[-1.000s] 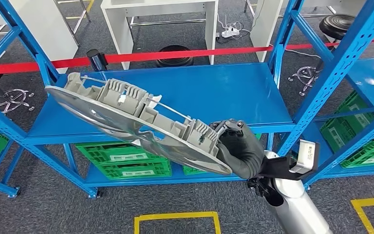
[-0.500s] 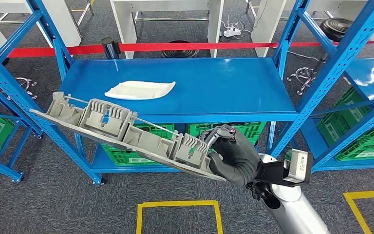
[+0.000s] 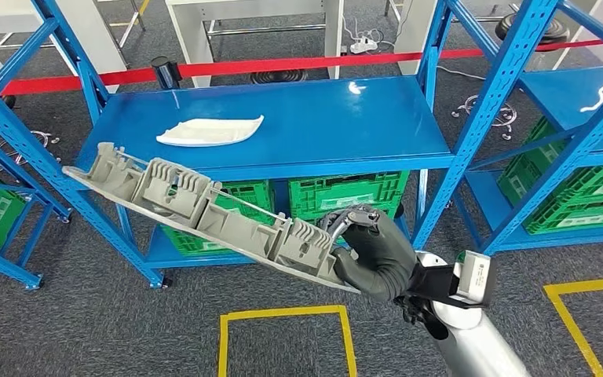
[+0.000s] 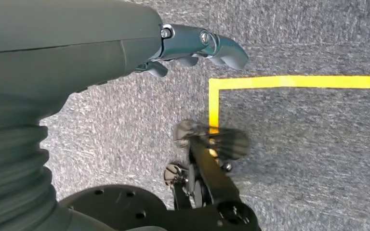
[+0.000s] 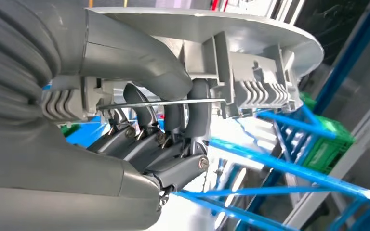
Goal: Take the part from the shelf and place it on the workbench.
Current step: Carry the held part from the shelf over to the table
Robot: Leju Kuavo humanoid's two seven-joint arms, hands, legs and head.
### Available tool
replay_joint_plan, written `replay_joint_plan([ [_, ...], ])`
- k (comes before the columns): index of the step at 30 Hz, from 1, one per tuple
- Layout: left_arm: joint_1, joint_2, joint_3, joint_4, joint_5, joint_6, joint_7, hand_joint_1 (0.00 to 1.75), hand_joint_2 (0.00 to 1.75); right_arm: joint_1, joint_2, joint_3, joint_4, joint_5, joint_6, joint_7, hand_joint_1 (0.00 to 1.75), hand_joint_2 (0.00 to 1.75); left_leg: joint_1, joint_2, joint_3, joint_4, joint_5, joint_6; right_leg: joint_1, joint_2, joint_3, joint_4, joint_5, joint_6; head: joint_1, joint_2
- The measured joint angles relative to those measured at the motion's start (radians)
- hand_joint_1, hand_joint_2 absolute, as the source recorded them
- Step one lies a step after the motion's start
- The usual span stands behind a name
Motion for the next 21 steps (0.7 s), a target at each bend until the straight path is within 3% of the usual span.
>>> replay_joint_plan([
  [1,0.0,0.001,0.0,0.0,0.0,0.001,0.001,0.0,1.75,0.006,-0.002,-0.001,-0.001,0.004,-0.001,-0.001,1.75,1.75,0.001,0.0,0.01,0.009,0.004,-0.002,0.0,0.005,-0.008,0.001,0.006,0.002,0.0,0.0],
  [2,0.0,0.002,0.0,0.0,-0.001,0.001,0.002,0.0,1.75,0.012,-0.004,-0.001,-0.002,0.008,-0.001,-0.003,1.75,1.75,0.002,-0.002,0.039,-0.02,0.023,-0.002,-0.001,0.012,-0.014,0.001,0.011,0.006,-0.001,0.0],
  [4,0.0,0.003,0.0,0.0,-0.004,0.002,0.003,0.0,1.75,0.019,-0.006,-0.001,-0.006,0.016,-0.001,-0.003,1.75,1.75,0.004,-0.028,0.132,-0.15,0.06,0.003,-0.003,0.026,-0.024,0.003,0.019,0.014,-0.001,0.0],
  [6,0.001,0.003,0.0,0.0,-0.01,0.002,0.003,0.0,1.75,0.021,-0.007,-0.001,-0.011,0.023,-0.003,-0.003,1.75,1.75,0.003,-0.058,0.191,-0.242,0.071,0.015,-0.004,0.04,-0.031,0.005,0.026,0.025,-0.002,0.0],
  [7,0.001,0.003,0.0,0.0,-0.012,0.002,0.003,0.0,1.75,0.023,-0.008,-0.002,-0.014,0.026,-0.005,-0.003,1.75,1.75,0.002,-0.063,0.197,-0.254,0.066,0.022,-0.005,0.048,-0.034,0.005,0.031,0.032,-0.001,0.0],
  [9,0.001,0.002,0.0,0.0,-0.015,0.002,0.005,0.0,1.75,0.027,-0.012,-0.002,-0.019,0.031,-0.007,-0.002,1.75,1.75,0.001,-0.045,0.194,-0.259,0.071,0.037,-0.006,0.061,-0.039,0.005,0.036,0.045,0.0,0.0],
  [11,0.0,0.001,0.0,0.0,-0.015,0.002,0.006,0.0,1.75,0.031,-0.019,-0.002,-0.024,0.035,-0.006,0.001,1.75,1.75,0.004,-0.024,0.191,-0.264,0.077,0.054,-0.004,0.043,-0.061,0.045,0.011,0.053,0.005,0.0],
  [14,0.001,0.001,0.0,0.0,-0.015,0.002,0.006,0.0,1.75,0.034,-0.025,-0.002,-0.026,0.037,-0.005,0.003,1.75,1.75,0.001,0.01,0.181,-0.263,0.081,0.065,-0.002,0.004,-0.152,0.236,-0.086,0.059,0.014,0.0],
  [15,0.001,0.001,0.0,0.0,-0.015,0.002,0.006,0.0,1.75,0.035,-0.027,-0.002,-0.026,0.037,-0.005,0.003,1.75,1.75,0.0,0.021,0.177,-0.261,0.081,0.066,-0.003,0.001,-0.174,0.285,-0.102,0.06,0.015,0.0],
  [16,0.001,0.0,0.0,0.0,-0.015,0.002,0.006,0.0,1.75,0.035,-0.028,-0.002,-0.026,0.037,-0.006,0.004,1.75,1.75,-0.001,0.032,0.175,-0.259,0.082,0.066,-0.003,-0.002,-0.177,0.299,-0.099,0.06,0.015,0.0],
  [17,0.001,-0.001,0.0,0.0,-0.016,0.002,0.006,0.0,1.75,0.036,-0.03,-0.002,-0.026,0.037,-0.008,0.004,1.75,1.75,-0.001,0.043,0.174,-0.257,0.081,0.065,-0.003,-0.006,-0.158,0.269,-0.077,0.059,0.016,0.0],
  [19,-0.001,-0.004,0.0,0.001,-0.017,0.002,0.006,0.0,1.75,0.036,-0.034,-0.002,-0.026,0.037,-0.01,0.005,1.75,1.75,-0.002,0.062,0.173,-0.25,0.078,0.061,0.0,-0.039,-0.08,0.129,-0.019,0.054,0.018,0.0],
  [21,-0.004,-0.006,0.0,0.001,-0.017,0.002,0.006,0.0,1.75,0.037,-0.036,-0.002,-0.028,0.038,-0.011,0.004,1.75,1.75,-0.007,0.076,0.172,-0.243,0.075,0.052,0.005,-0.067,-0.029,0.03,0.008,0.044,0.019,0.0],
])
